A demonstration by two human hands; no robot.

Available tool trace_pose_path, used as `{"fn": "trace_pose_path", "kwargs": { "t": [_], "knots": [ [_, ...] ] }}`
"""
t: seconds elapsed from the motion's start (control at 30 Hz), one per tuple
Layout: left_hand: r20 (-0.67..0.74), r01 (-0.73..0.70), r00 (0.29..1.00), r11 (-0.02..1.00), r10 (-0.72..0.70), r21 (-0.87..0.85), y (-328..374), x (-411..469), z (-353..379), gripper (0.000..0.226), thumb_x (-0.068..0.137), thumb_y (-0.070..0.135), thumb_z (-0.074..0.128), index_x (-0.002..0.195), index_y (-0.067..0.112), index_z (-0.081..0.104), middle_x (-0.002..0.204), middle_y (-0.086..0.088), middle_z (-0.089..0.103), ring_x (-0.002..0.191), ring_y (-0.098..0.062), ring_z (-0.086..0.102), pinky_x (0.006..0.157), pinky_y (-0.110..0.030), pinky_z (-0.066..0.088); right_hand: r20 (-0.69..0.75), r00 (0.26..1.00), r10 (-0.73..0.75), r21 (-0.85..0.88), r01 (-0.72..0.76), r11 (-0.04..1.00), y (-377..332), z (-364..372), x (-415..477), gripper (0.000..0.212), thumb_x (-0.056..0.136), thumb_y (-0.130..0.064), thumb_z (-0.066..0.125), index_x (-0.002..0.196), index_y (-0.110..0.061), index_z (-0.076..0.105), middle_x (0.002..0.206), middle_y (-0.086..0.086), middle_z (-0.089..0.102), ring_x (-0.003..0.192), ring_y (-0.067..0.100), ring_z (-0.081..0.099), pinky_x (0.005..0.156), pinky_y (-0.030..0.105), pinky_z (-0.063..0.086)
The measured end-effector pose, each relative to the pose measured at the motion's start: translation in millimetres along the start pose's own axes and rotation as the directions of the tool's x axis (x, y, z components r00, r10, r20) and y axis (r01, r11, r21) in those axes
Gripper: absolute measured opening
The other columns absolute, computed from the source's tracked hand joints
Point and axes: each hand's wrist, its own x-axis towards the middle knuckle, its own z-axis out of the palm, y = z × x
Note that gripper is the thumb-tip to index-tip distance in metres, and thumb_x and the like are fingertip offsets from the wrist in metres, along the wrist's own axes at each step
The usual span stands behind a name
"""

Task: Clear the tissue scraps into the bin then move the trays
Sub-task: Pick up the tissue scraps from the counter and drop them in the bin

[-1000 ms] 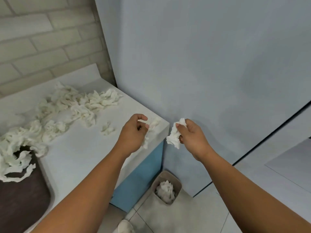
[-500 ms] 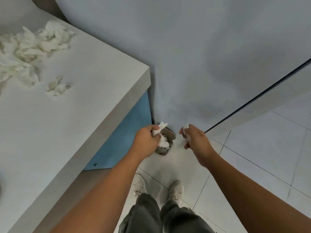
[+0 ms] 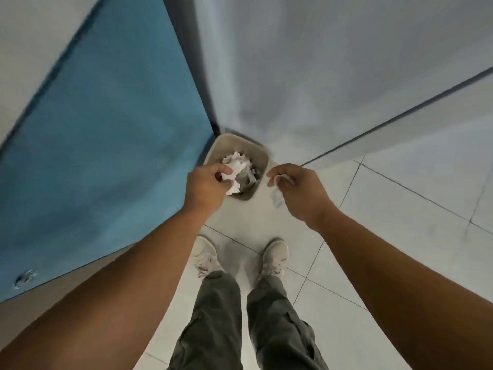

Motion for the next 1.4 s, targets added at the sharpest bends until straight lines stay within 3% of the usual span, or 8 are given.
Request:
{"fn": "trace_pose_path", "kwargs": {
  "t": [0.13,0.3,0.43,0.57,0.77,0.9,1.13,1.4],
  "knots": [
    [0.001,-0.004,1.000,0.999,0.004,0.046,-43.4,37.5,43.8,0.036,0.078,0.015,0.079,0.113,0.017,0.071,0.094,-0.001,0.069,0.083,-0.017,0.063,0.077,-0.019,0.046,-0.018,0.994,0.112,0.050,-0.111,0.993,42.8,23.6,32.2,0.029,0.096,-0.007,0.042,0.093,-0.016,0.069,0.074,-0.005,0.058,0.055,0.003,0.048,0.049,0.012,0.037],
    [0.006,0.018,1.000,0.995,-0.019,0.100,-82.6,86.6,88.7,0.036,0.081,0.013,0.073,0.116,0.019,0.069,0.104,-0.004,0.072,0.096,-0.024,0.065,0.075,-0.026,0.048,0.002,0.975,0.224,0.258,-0.217,0.941,87.0,37.7,59.8,0.027,0.094,-0.013,0.041,0.089,-0.013,0.068,0.083,0.004,0.054,0.065,0.009,0.053,0.067,0.033,0.039],
    [0.047,0.039,0.998,0.987,-0.047,0.153,-96.4,114.5,110.3,0.034,0.081,0.010,0.073,0.114,0.013,0.069,0.107,-0.007,0.071,0.100,-0.025,0.064,0.083,-0.030,0.050,0.037,0.971,0.236,0.124,-0.239,0.963,113.4,42.1,74.8,0.041,0.098,-0.007,0.032,0.114,-0.014,0.069,0.105,0.005,0.063,0.081,0.015,0.055,0.077,0.030,0.049],
    [0.057,0.081,0.995,0.990,-0.087,0.112,-98.3,126.8,115.1,0.050,0.082,0.012,0.073,0.130,0.016,0.059,0.125,-0.006,0.065,0.117,-0.025,0.059,0.102,-0.038,0.048,0.080,0.976,0.204,0.077,-0.210,0.975,118.4,47.8,88.4,0.045,0.100,-0.001,0.034,0.140,-0.014,0.050,0.111,0.003,0.061,0.082,0.015,0.062,0.079,0.022,0.055],
    [0.019,0.097,0.995,0.994,-0.098,0.047,-101.6,115.8,93.2,0.042,0.086,0.009,0.065,0.127,0.019,0.062,0.122,0.000,0.066,0.110,-0.017,0.062,0.087,-0.019,0.046,0.021,0.995,0.095,0.137,-0.097,0.986,102.9,66.7,117.3,0.025,0.090,-0.008,0.064,0.114,-0.014,0.063,0.095,0.010,0.071,0.082,0.027,0.072,0.084,0.049,0.058],
    [0.000,0.091,0.996,0.996,-0.091,-0.007,-105.4,104.9,76.4,0.032,0.087,0.009,0.066,0.116,0.020,0.066,0.112,0.004,0.068,0.100,-0.013,0.065,0.079,-0.017,0.046,0.039,0.999,0.034,0.094,-0.038,0.995,91.6,98.8,150.0,0.022,0.079,-0.022,0.070,0.092,-0.038,0.065,0.102,0.003,0.071,0.094,0.024,0.069,0.087,0.047,0.057],
    [-0.037,0.087,0.996,0.996,-0.087,0.006,-115.5,98.8,60.2,0.033,0.088,0.005,0.062,0.118,0.019,0.066,0.113,0.003,0.068,0.098,-0.015,0.065,0.086,-0.023,0.049,0.125,0.992,0.014,-0.250,0.018,0.968,102.1,123.4,180.3,0.044,0.093,-0.023,0.060,0.136,-0.025,0.052,0.131,0.003,0.061,0.116,0.023,0.058,0.100,0.033,0.046],
    [-0.052,-0.023,0.998,1.000,0.023,0.014,-44.6,61.7,27.6,0.033,0.090,0.004,0.059,0.119,0.017,0.066,0.115,-0.001,0.068,0.104,-0.016,0.064,0.087,-0.019,0.045,0.112,0.994,0.001,-0.347,0.039,0.937,62.7,68.6,117.0,0.041,0.096,-0.024,0.049,0.137,-0.028,0.051,0.128,0.007,0.062,0.116,0.028,0.057,0.096,0.030,0.045]
  ]
}}
